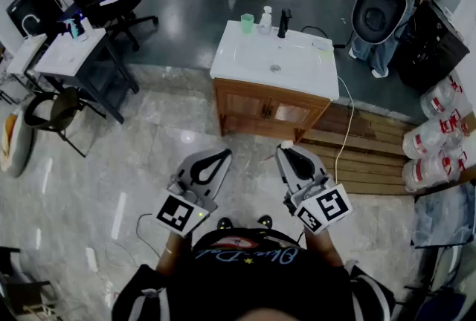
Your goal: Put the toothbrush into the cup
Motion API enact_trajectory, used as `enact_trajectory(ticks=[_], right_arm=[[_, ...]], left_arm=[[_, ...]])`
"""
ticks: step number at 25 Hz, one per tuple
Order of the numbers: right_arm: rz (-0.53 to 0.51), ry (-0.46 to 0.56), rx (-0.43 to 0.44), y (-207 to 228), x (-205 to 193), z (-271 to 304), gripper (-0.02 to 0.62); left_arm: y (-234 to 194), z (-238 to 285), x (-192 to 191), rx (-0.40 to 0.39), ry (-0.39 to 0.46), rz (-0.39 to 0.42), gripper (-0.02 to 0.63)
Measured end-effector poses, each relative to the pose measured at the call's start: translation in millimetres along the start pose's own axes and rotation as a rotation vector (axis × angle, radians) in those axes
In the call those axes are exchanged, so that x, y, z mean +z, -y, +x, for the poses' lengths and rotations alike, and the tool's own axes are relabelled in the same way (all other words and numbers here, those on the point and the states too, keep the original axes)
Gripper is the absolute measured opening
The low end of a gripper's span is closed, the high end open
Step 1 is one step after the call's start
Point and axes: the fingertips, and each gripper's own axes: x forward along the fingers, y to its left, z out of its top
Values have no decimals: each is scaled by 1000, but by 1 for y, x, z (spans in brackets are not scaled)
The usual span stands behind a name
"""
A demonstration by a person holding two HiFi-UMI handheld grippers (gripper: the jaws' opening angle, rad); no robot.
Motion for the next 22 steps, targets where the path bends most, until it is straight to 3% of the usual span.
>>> enact_trajectory(ticks=[12, 22], right_arm=[[-23, 0, 6, -29, -1, 42, 11], [17, 10, -39, -51, -7, 53, 11]], left_arm=[[-46, -31, -1, 21, 27, -7, -2], [-69, -59, -11, 29, 25, -17, -2]])
